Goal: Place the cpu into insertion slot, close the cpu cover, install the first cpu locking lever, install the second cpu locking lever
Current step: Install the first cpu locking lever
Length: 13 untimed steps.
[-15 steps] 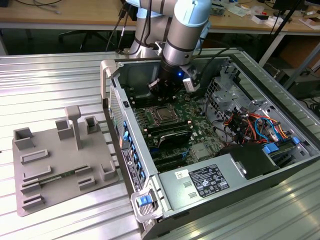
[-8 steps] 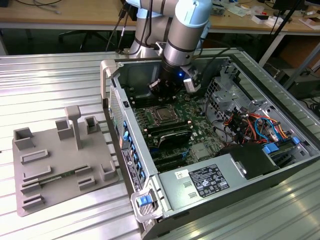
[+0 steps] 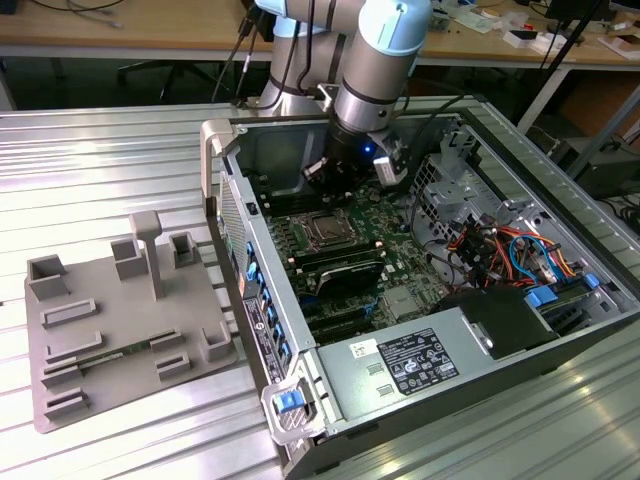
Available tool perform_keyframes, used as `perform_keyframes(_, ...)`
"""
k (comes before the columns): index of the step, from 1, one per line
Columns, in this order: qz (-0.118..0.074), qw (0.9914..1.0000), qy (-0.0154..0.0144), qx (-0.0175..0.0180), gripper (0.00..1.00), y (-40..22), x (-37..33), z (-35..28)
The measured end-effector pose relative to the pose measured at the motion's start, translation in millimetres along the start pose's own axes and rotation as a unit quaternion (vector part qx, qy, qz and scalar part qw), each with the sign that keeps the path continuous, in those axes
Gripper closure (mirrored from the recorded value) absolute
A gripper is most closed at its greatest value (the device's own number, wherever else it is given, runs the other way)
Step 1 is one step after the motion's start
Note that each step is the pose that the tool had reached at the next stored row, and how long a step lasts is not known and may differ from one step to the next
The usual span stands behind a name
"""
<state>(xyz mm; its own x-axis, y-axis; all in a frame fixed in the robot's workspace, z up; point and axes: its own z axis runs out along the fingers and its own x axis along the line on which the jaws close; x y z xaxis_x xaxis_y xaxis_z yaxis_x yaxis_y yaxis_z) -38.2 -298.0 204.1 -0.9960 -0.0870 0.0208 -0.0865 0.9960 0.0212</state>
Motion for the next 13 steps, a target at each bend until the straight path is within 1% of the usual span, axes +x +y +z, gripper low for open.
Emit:
perform_keyframes(2,0.0,1.0,0.0006,-0.0001,0.89,-0.2,-2.2,0.0)
perform_keyframes(4,0.0,1.0,0.0019,-0.0001,0.89,-0.5,-4.9,0.8)
perform_keyframes(5,0.0,1.0,0.0021,-0.0006,0.89,-0.4,-5.7,1.7)
perform_keyframes(6,0.0,1.0,0.0025,-0.0003,0.89,-0.5,-5.8,1.8)
perform_keyframes(8,0.0,1.0,0.0026,-0.0003,0.89,-0.5,-5.8,1.9)
perform_keyframes(11,0.0,1.0,0.0023,-0.0021,0.89,-0.4,-5.9,1.7)
perform_keyframes(13,0.0,1.0,0.0021,-0.0023,0.89,-0.2,-6.0,0.4)
